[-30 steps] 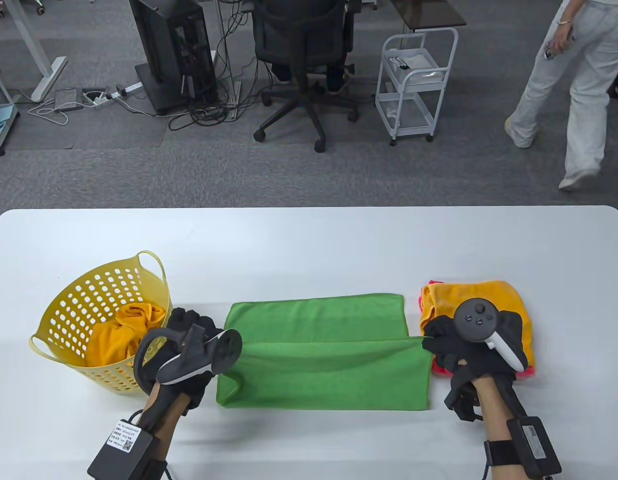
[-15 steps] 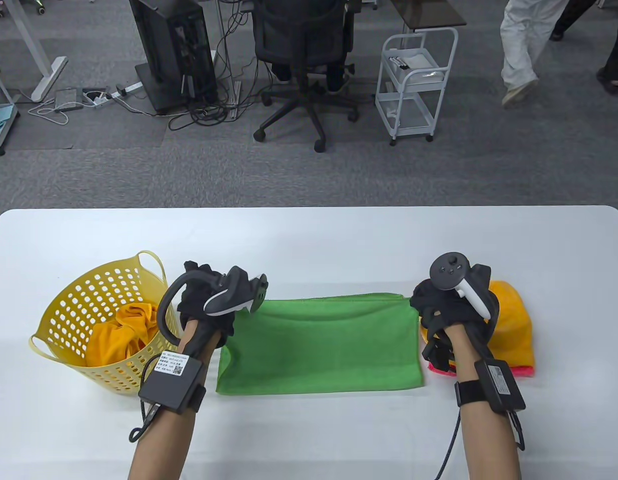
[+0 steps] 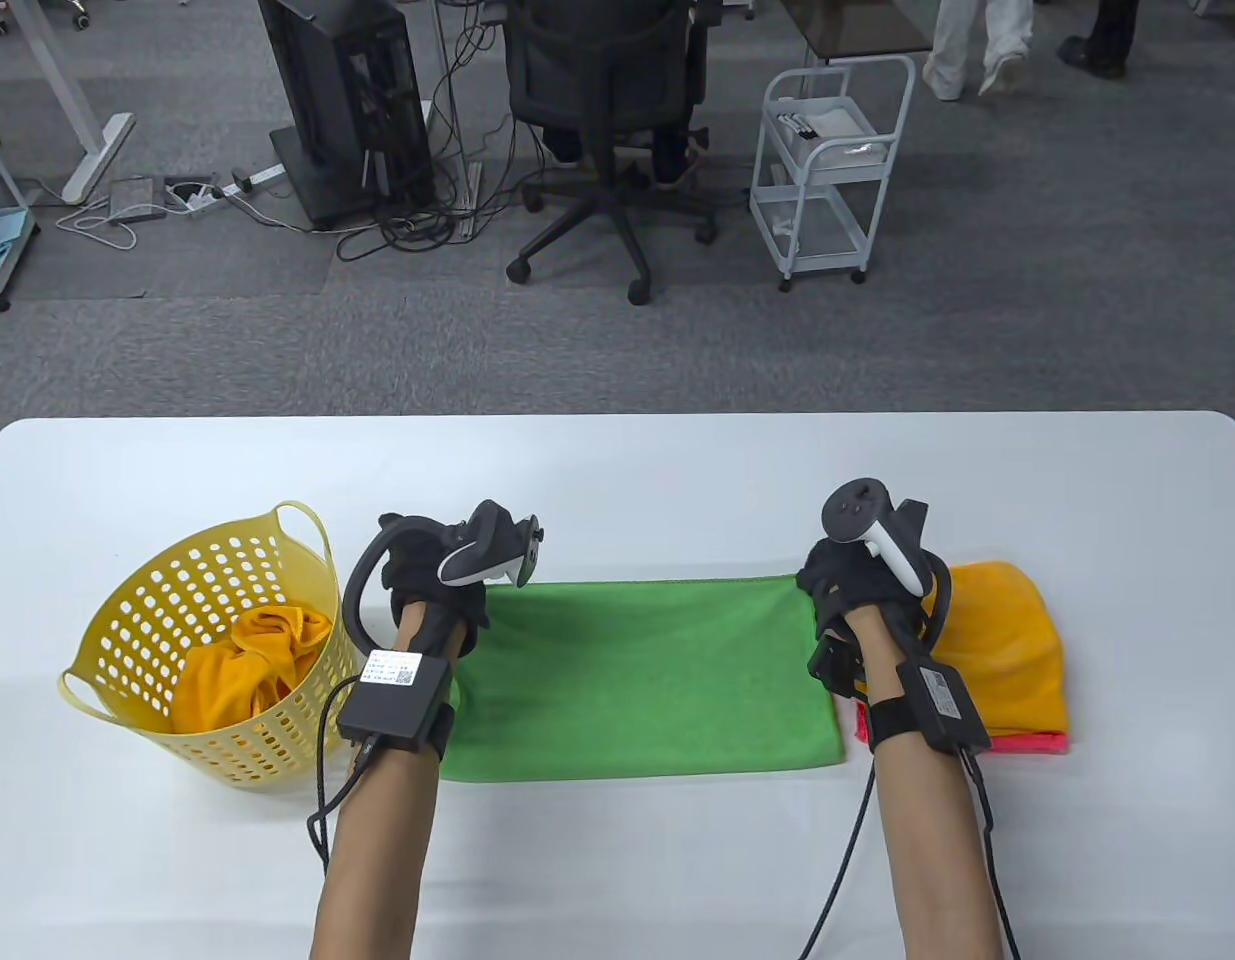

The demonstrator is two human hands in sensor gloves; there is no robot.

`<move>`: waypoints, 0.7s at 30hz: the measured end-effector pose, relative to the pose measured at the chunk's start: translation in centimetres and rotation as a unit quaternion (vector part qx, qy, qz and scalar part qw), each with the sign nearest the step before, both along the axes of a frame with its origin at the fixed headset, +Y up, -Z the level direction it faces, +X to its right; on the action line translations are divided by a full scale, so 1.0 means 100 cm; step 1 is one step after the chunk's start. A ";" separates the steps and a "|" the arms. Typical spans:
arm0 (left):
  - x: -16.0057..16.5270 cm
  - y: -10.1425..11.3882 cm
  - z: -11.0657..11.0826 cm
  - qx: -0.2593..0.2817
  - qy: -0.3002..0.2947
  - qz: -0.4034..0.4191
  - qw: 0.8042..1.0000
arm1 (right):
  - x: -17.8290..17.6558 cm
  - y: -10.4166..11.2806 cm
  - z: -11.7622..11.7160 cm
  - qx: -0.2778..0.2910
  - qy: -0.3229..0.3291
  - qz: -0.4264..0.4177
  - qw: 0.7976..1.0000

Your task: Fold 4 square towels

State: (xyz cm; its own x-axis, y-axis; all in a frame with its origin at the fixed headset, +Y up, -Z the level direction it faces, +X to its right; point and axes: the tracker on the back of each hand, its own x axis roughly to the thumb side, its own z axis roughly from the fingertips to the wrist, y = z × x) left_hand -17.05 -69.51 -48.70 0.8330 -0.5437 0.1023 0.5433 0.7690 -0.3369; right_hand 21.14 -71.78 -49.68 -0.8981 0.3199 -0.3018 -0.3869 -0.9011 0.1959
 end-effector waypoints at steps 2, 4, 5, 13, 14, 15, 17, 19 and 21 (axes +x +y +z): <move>0.000 0.000 0.001 0.010 0.002 -0.004 1.000 | -0.001 -0.001 0.001 0.005 -0.006 0.011 1.000; 0.001 0.003 0.004 0.014 0.003 -0.002 1.000 | -0.001 0.002 0.005 0.009 -0.020 0.026 0.999; 0.003 0.008 0.008 0.007 -0.010 0.020 1.000 | 0.000 0.006 0.007 0.001 -0.016 0.029 0.999; 0.010 0.051 0.072 0.067 -0.058 0.129 0.988 | -0.003 0.023 0.038 -0.031 0.006 0.017 0.999; 0.009 0.052 0.085 0.079 -0.059 0.157 0.983 | -0.005 0.021 0.044 -0.033 0.004 0.009 0.999; 0.007 0.051 0.097 0.090 -0.061 0.184 0.977 | -0.007 0.019 0.048 -0.037 0.003 0.004 0.999; 0.006 0.045 0.120 0.096 -0.058 0.219 0.969 | -0.010 0.012 0.054 -0.057 -0.001 -0.002 0.998; 0.006 0.035 0.138 0.097 -0.061 0.248 0.962 | -0.014 0.004 0.059 -0.073 -0.009 0.009 0.997; 0.006 0.022 0.154 0.086 -0.057 0.270 0.957 | -0.020 -0.003 0.061 -0.064 -0.023 0.042 0.997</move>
State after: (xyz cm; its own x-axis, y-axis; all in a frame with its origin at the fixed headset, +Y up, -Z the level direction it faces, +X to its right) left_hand -16.48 -67.30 -33.27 0.9860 -0.0550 0.1572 0.0777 0.9868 -0.1419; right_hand 19.17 -72.12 -43.61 -0.9047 0.2006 -0.3758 -0.3220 -0.8996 0.2951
